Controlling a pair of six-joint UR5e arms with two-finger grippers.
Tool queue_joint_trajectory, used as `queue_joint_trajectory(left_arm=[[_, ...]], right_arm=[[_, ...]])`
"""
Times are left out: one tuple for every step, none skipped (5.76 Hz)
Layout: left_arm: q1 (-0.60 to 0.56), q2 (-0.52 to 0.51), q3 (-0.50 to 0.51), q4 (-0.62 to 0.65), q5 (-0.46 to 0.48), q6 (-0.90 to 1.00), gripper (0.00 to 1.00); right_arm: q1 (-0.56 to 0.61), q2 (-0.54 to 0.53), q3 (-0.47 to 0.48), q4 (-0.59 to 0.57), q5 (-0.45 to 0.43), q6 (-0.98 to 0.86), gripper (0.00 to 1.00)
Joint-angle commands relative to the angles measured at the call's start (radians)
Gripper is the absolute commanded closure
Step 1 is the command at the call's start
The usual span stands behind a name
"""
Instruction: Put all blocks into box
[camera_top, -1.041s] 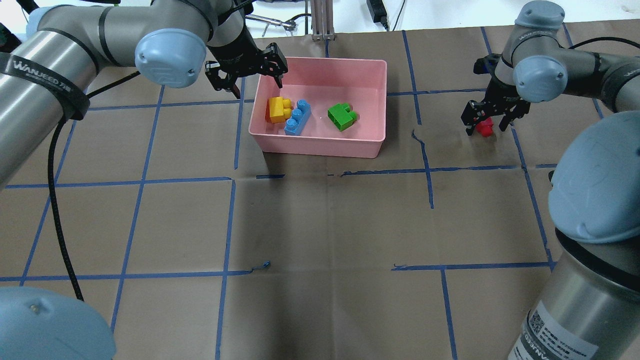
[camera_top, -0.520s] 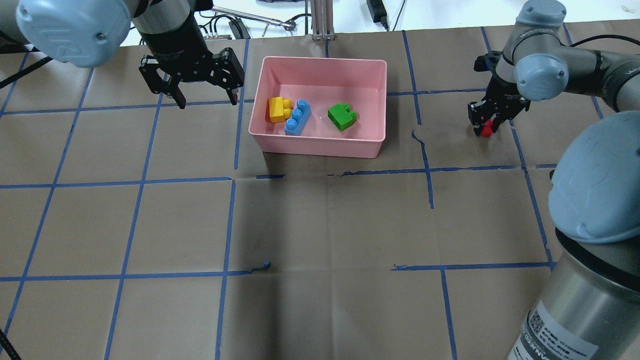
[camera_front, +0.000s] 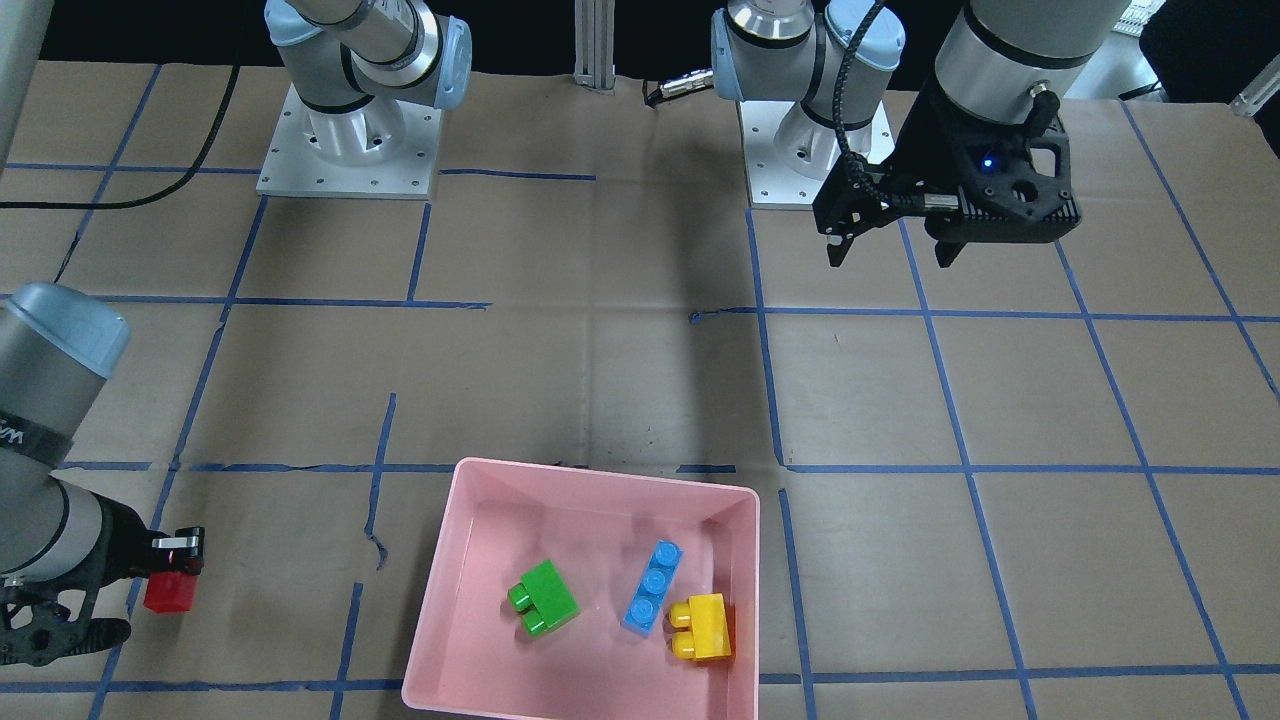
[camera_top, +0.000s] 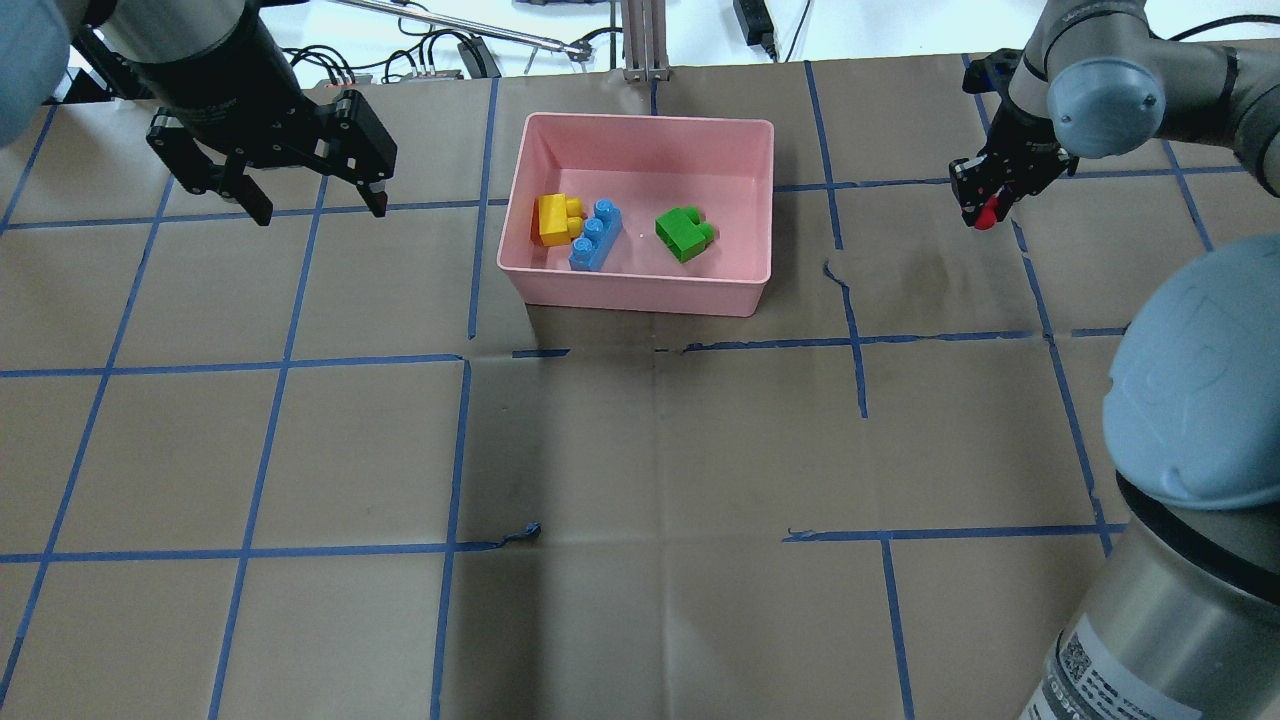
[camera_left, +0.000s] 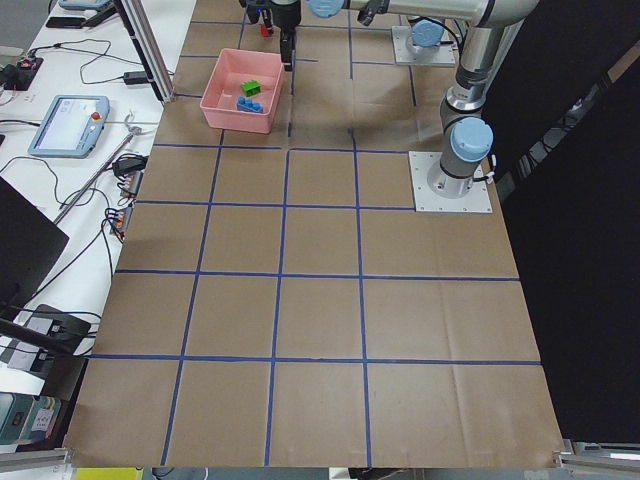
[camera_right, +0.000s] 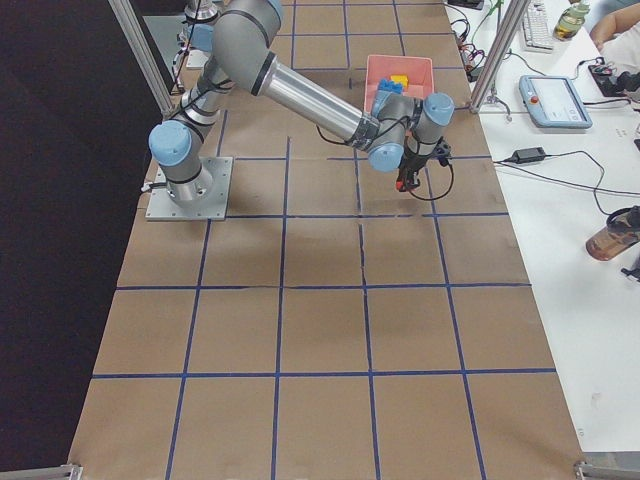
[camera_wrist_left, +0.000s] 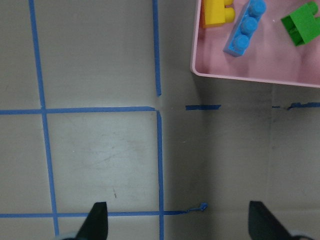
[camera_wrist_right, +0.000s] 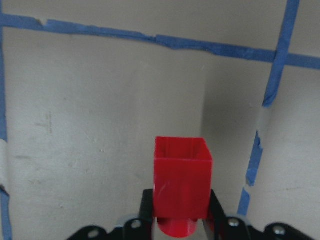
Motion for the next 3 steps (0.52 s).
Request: queue_joint_trajectory(left_arm=[[0.018,0.056,-0.055,-0.012,0.0,-0.004,0.01],[0.018,0.062,-0.061,-0.006,0.003,-0.009,0.01],[0.018,0.064,-0.058,-0.007,0.0,-0.005,0.01]], right_arm=[[0.069,-0.027,-0.177,0.201,0.021,0.099,0.9],[0.178,-0.026,-0.24,0.278,0.051,0.288,0.9],[0.275,-0.021,-0.245,0.265,0.076,0.462,0.9]])
